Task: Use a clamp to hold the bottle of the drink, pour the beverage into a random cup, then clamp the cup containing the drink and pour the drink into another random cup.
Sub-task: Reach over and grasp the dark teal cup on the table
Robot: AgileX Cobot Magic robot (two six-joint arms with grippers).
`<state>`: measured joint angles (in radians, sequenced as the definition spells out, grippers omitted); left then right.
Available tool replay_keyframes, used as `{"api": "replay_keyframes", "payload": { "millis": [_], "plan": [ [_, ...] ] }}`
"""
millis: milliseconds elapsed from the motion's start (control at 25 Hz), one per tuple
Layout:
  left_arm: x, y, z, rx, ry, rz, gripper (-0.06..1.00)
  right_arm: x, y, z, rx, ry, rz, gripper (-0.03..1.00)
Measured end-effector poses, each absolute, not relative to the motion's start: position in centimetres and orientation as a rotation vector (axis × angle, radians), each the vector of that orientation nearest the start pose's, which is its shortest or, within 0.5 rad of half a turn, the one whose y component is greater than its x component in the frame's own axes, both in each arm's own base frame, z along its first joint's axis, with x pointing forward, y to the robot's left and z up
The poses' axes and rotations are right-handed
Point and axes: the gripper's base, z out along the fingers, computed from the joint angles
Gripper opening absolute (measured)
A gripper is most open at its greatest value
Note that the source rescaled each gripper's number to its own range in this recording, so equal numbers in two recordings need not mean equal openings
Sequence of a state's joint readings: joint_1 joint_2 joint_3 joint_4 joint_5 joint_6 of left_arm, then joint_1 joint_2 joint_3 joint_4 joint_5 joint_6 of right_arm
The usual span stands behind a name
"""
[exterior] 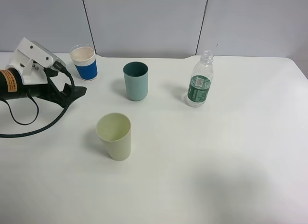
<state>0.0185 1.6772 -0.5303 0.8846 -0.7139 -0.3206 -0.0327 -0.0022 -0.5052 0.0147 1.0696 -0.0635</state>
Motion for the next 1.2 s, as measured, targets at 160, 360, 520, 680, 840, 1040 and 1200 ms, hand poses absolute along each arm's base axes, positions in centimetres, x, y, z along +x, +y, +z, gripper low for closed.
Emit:
{"api": "replay_keyframes", "payload": {
  "millis": [160, 360, 520, 680, 840, 1040, 1200],
  "plan": [
    [28.6, -4.6, 13.9, 0.76, 1.887, -0.354, 1.0, -0.6, 0.1, 27.8, -0.032, 2.046, -0.042, 1.0],
    [30.0, -5.6, 13.2, 0.908, 1.79, -0.445, 1.0, -0.6, 0.1, 27.8, -0.032, 2.046, -0.042, 1.0],
    [31.0, -5.9, 12.6, 0.94, 1.774, -0.508, 1.0, -0.6, 0.1, 27.8, -0.032, 2.046, -0.042, 1.0],
    [32.0, -6.0, 12.3, 0.936, 1.778, -0.529, 1.0, -0.6, 0.1, 27.8, -0.032, 2.046, -0.042, 1.0],
    [32.5, -6.1, 12.2, 0.967, 1.765, -0.531, 1.0, -0.6, 0.1, 27.8, -0.032, 2.046, -0.042, 1.0],
    [33.3, -6.3, 11.6, 1.077, 1.733, -0.545, 1.0, -0.6, 0.1, 27.8, -0.032, 2.046, -0.042, 1.0],
    [33.3, -6.4, 11.2, 1.087, 1.737, -0.554, 1.0, -0.6, 0.1, 27.8, -0.032, 2.046, -0.042, 1.0]
  ]
}}
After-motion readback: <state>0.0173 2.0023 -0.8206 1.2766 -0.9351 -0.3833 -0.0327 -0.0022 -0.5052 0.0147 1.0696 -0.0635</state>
